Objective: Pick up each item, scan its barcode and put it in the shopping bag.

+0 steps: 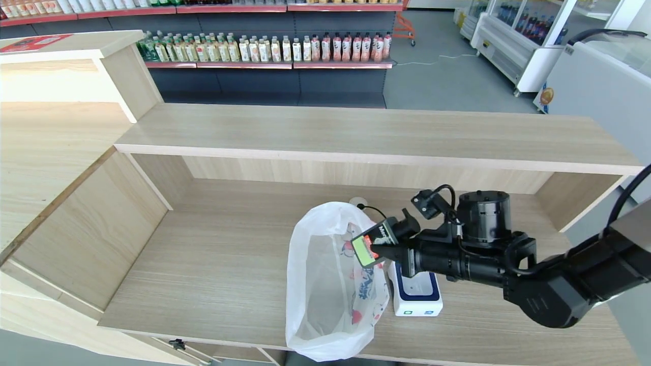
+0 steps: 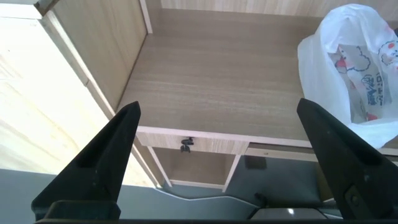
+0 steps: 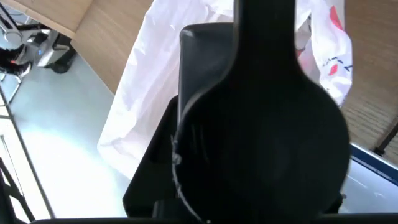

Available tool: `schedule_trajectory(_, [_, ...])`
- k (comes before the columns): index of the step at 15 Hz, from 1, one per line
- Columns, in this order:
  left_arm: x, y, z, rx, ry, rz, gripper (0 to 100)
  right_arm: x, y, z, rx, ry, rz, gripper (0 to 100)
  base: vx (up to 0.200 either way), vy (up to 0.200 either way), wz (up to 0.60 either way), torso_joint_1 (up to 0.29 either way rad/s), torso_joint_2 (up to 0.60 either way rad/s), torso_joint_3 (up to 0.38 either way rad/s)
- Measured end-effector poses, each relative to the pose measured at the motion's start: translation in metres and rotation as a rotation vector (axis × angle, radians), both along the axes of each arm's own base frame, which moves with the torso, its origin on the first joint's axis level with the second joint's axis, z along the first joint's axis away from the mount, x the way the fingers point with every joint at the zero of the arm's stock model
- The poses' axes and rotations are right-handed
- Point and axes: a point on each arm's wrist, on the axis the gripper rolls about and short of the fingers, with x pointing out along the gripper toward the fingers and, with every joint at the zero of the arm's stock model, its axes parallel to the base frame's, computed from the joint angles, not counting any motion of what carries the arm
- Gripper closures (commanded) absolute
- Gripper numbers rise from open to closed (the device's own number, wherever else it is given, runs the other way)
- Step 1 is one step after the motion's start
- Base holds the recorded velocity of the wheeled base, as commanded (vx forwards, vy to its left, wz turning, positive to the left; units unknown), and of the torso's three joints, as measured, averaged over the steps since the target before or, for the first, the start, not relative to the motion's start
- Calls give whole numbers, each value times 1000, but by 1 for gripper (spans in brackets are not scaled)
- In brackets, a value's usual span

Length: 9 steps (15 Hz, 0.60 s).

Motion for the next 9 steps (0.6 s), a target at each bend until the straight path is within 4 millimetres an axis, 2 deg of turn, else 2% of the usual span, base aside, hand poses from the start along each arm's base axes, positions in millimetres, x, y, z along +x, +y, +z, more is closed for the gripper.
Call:
schedule_trajectory(5, [0,0,0,0,0,-1,0,26,35,-37,-102,-34,-31,100,0,0,0,0,0,0])
schedule_trajectory(9, [0,0,0,-1,0,0,0,43,50,-70,-163,-188,-23,100,0,0,0,0,0,0])
